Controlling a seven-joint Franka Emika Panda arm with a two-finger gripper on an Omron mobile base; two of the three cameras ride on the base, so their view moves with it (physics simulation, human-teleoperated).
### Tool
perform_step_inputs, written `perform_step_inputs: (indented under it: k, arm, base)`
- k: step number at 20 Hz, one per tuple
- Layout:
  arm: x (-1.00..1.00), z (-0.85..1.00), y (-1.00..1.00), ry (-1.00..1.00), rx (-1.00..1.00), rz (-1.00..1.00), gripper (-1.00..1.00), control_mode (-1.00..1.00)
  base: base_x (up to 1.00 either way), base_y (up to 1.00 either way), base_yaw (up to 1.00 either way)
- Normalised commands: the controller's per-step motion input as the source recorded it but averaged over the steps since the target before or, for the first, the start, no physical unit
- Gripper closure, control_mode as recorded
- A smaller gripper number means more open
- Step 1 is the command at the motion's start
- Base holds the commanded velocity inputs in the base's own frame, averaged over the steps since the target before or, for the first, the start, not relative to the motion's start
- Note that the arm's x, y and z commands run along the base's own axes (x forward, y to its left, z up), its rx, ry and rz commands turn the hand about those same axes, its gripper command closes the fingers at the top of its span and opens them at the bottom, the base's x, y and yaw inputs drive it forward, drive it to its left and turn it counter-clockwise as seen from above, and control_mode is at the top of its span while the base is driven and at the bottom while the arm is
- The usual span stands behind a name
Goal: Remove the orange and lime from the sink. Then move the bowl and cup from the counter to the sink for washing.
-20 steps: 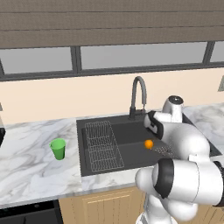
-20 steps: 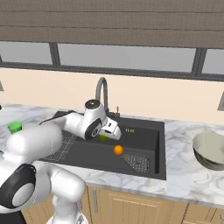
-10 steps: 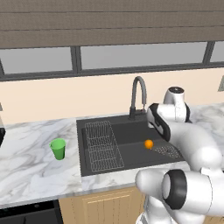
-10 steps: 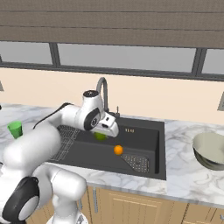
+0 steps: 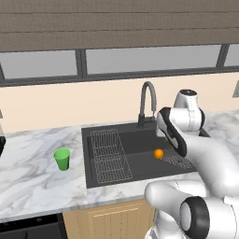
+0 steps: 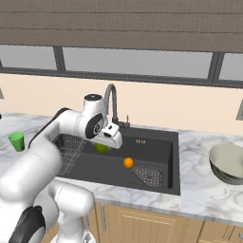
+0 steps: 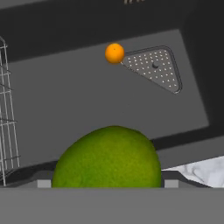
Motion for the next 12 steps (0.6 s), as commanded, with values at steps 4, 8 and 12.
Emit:
perform_step_inputs:
  k: [4, 8, 12]
  arm:
    - [-0.27, 0.09, 0.22, 0.00, 0.00, 0.02, 1.00, -1.00]
    - [-0.25, 0.13, 0.24, 0.00, 0.00, 0.03, 1.00, -1.00]
    - [-0.21, 0.09, 0.29, 0.00, 0.00, 0.07, 1.00, -1.00]
  base:
    - [0.00, 0.00, 0.00]
    - [0.00, 0.00, 0.00]
    - [0.00, 0.00, 0.00]
